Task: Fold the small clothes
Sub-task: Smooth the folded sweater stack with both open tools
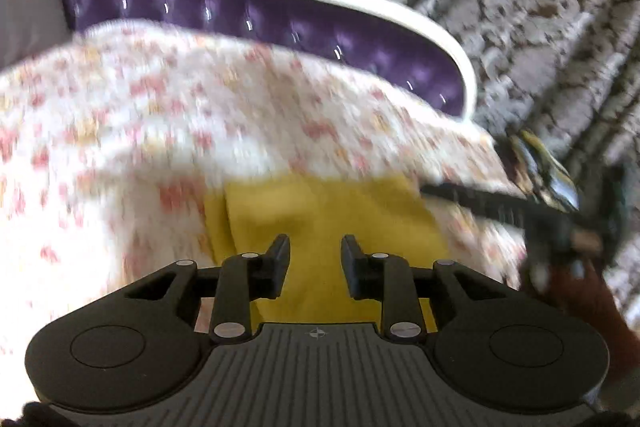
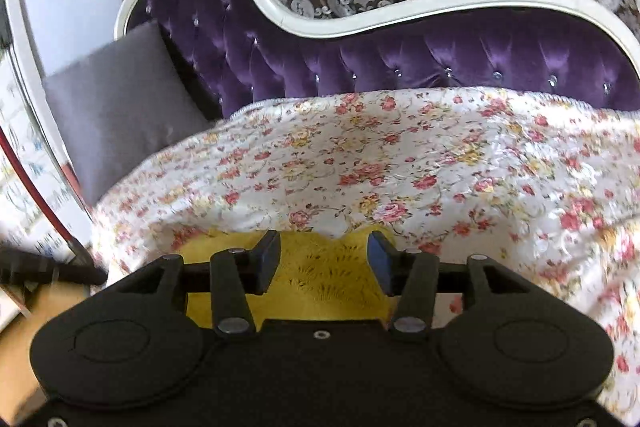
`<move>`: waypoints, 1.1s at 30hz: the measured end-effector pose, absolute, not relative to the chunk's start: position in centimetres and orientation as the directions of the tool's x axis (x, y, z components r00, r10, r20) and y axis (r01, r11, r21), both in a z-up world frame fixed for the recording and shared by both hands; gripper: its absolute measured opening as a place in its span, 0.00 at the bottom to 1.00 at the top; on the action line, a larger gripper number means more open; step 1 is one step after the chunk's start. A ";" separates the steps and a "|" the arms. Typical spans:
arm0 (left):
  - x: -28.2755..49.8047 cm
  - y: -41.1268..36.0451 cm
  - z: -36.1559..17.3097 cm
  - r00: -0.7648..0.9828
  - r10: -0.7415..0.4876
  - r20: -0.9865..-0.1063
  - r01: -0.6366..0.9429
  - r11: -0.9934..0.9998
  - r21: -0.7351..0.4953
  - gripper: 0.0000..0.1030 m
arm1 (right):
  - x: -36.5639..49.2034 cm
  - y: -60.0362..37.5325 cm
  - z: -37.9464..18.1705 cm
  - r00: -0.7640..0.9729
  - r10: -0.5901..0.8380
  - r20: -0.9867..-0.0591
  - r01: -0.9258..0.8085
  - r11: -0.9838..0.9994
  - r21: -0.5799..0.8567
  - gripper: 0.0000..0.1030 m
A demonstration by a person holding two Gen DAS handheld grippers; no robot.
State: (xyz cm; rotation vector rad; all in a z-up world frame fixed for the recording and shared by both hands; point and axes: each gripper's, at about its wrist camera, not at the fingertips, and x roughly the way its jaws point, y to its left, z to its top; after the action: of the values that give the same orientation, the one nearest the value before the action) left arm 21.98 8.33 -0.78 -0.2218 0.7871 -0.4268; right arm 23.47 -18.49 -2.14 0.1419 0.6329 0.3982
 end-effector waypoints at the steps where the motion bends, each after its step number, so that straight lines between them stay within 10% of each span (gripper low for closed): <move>1: 23.0 7.9 -0.9 0.638 -0.438 -0.634 0.276 0.898 -0.342 0.26 | 23.3 -18.1 -2.3 0.737 0.396 -0.548 -0.324 0.918 0.227 0.55; 15: 26.9 1.9 -7.3 0.659 -0.245 -0.711 0.325 0.945 -0.024 0.34 | 21.5 -13.0 -6.7 0.700 0.338 -0.629 -0.432 0.902 0.004 0.58; 25: 25.2 5.1 -7.6 0.699 -0.241 -0.674 0.223 0.968 -0.115 0.42 | 21.0 -14.4 -5.0 0.772 0.331 -0.543 -0.364 0.930 0.051 0.63; 33: 25.7 5.0 -7.7 0.702 -0.226 -0.676 0.201 0.973 -0.117 0.44 | 25.1 -16.7 -7.2 0.720 0.227 -0.656 -0.206 0.972 0.111 0.82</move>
State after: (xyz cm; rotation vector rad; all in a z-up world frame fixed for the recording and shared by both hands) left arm 25.69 5.00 -7.65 -0.0354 0.7568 -0.2375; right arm 25.09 -16.71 -7.21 0.0312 0.7288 0.2395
